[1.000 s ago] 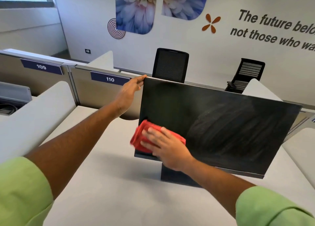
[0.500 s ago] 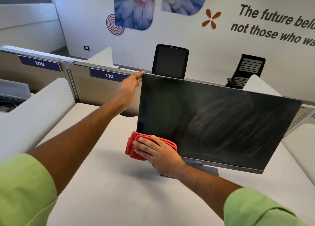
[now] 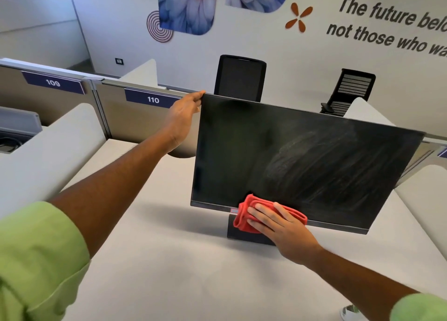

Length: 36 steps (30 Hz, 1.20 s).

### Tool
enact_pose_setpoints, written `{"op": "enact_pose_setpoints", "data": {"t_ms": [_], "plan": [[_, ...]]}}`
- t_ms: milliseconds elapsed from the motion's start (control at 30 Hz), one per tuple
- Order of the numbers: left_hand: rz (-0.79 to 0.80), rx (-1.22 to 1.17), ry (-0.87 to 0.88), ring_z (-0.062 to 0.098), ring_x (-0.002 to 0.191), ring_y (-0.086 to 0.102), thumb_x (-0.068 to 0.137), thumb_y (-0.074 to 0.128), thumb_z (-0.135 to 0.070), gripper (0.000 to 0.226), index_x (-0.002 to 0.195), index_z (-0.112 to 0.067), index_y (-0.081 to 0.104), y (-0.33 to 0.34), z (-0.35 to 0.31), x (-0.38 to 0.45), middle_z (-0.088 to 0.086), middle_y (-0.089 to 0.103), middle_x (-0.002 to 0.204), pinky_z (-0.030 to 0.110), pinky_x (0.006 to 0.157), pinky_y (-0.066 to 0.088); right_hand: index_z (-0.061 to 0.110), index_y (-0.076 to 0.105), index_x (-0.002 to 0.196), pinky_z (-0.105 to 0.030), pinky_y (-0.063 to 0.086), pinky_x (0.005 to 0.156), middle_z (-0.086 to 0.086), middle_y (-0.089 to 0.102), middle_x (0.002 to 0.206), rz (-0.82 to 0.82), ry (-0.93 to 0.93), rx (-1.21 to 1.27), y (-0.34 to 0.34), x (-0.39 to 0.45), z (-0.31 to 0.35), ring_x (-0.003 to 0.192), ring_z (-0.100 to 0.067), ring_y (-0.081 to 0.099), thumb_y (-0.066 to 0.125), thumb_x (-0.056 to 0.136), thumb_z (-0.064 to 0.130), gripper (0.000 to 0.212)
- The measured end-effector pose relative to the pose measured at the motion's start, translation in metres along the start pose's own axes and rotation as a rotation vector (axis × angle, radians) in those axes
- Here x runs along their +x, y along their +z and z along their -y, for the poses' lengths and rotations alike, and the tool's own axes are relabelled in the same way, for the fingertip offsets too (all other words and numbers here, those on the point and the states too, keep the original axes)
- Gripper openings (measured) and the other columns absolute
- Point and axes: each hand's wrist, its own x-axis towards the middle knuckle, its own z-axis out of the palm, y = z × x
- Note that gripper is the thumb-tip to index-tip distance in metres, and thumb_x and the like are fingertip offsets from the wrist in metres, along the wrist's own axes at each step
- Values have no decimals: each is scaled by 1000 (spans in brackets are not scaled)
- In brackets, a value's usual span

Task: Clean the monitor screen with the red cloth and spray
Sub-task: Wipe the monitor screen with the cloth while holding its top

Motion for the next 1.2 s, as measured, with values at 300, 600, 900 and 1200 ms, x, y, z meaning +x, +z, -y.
{"op": "enact_pose_setpoints", "data": {"t_ms": [300, 600, 900, 1200], "plan": [[-20, 54, 37, 10, 127, 50, 106, 29, -12, 42, 142, -13, 52, -3, 2, 0, -5, 56, 133, 16, 104, 37, 22, 13, 171, -57, 5, 132, -4, 6, 180, 1, -45, 60, -10, 62, 50, 167, -28, -7, 64, 101, 38, 88], [-32, 63, 40, 18, 132, 50, 107, 30, -15, 42, 142, -12, 52, -4, 6, 1, 2, 56, 140, 33, 116, 37, 15, 2, 171, -54, -1, 133, -9, -3, 180, 58, -92, -40, -20, 128, 94, 165, -33, -13, 72, 99, 29, 101], [-69, 0, 24, 15, 134, 48, 109, 29, -17, 42, 144, -12, 50, 7, 2, -1, 3, 55, 143, 28, 114, 35, 14, 10, 171, -57, 8, 132, -9, 2, 180, -46, -44, 14, -5, 69, 57, 167, -31, -1, 75, 92, 22, 103], [-80, -1, 42, 16, 131, 52, 109, 30, -19, 42, 142, -8, 52, 5, 3, 1, 6, 58, 140, 28, 114, 38, 24, 14, 171, -55, 18, 130, 0, 10, 180, 10, 105, 82, 3, 16, 40, 166, -29, 4, 75, 93, 41, 100]]}}
